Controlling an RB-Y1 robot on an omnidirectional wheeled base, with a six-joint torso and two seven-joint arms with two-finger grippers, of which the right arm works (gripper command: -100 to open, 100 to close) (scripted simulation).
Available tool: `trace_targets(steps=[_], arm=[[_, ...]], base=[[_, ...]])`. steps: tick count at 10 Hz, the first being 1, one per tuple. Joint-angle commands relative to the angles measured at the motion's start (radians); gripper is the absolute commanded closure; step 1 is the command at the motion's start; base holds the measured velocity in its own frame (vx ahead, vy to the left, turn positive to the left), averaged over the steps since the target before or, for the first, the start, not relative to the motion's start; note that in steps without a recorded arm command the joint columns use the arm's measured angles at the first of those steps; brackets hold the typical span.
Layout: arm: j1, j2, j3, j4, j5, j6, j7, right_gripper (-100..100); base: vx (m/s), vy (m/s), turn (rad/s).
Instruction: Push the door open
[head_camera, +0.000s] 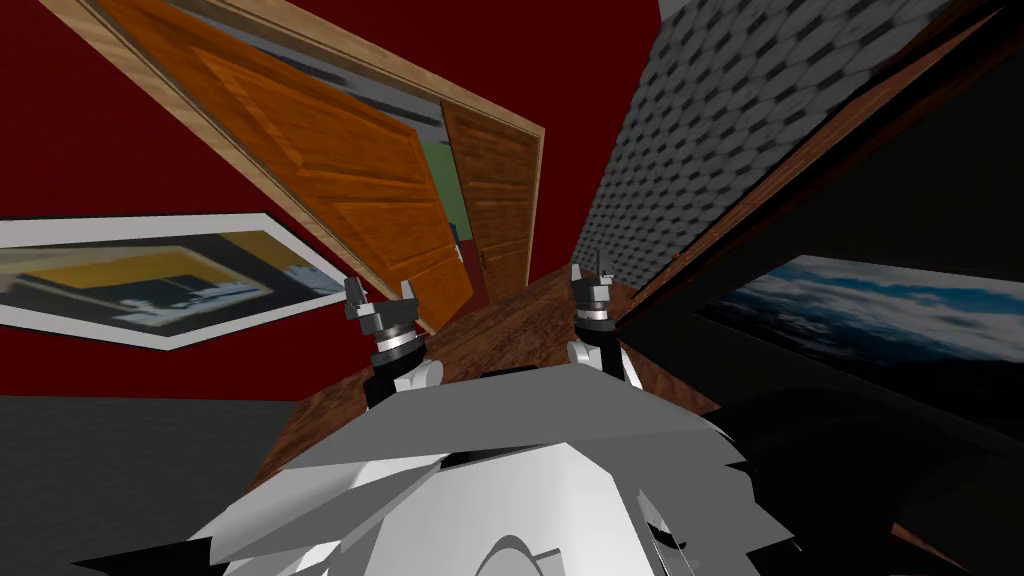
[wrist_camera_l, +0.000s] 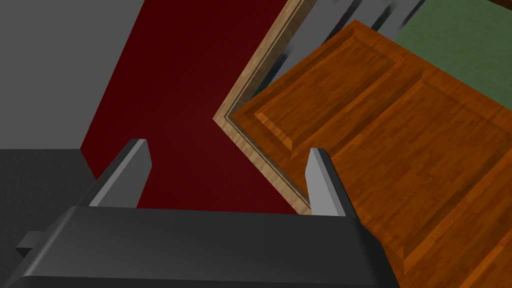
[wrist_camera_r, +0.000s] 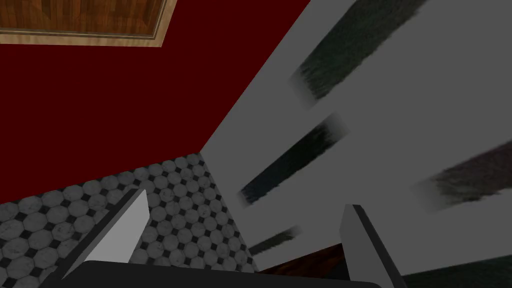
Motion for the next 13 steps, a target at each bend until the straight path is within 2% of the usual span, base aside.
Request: trace_targets(steps=[1, 8, 13], arm=[[-0.006, -0.012, -0.004, 0.029, -0.022, -0.011, -0.019, -100], [-0.033, -0.051, -0.021, 0.158, -0.119, -0.062, -0.103, -100], [-0.058, -0.074, -0.036, 0.277, -0.208, -0.109, -0.181, -100]], base=[[0.058, -0.010, 0.215], [0.130, -0.030, 0.228], [0.126, -0.046, 0.253]])
